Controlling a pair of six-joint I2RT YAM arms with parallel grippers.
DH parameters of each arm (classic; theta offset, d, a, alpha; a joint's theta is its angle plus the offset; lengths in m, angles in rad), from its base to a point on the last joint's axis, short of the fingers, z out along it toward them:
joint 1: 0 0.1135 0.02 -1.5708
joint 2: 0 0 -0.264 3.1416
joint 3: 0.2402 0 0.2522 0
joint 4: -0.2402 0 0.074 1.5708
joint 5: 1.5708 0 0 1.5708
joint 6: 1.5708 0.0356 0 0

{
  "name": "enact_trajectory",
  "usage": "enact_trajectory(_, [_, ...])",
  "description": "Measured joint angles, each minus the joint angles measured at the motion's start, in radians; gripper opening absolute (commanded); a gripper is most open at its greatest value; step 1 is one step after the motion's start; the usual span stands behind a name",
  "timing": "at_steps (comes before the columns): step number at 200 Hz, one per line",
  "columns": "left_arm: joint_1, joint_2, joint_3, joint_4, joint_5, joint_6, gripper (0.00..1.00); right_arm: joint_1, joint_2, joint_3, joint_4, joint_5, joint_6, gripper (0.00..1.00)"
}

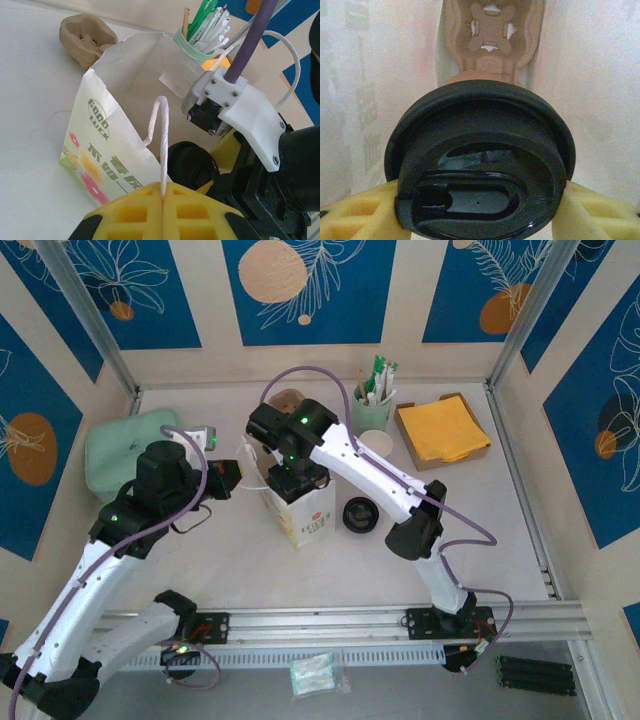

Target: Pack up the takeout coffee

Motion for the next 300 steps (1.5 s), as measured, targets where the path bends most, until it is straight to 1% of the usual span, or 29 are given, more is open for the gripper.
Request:
enact_trajectory(89, [0.000,-0.001,-0.011,0.003,0.000,0.000,0.00,0.002,0.078,0.002,0.000,0.021,0.004,0.62])
enact_trajectory(300, [0.000,-0.009,-0.013,0.003,0.000,-0.007,0.00,0.002,0.078,0.004,0.000,0.027,0.008,0.62])
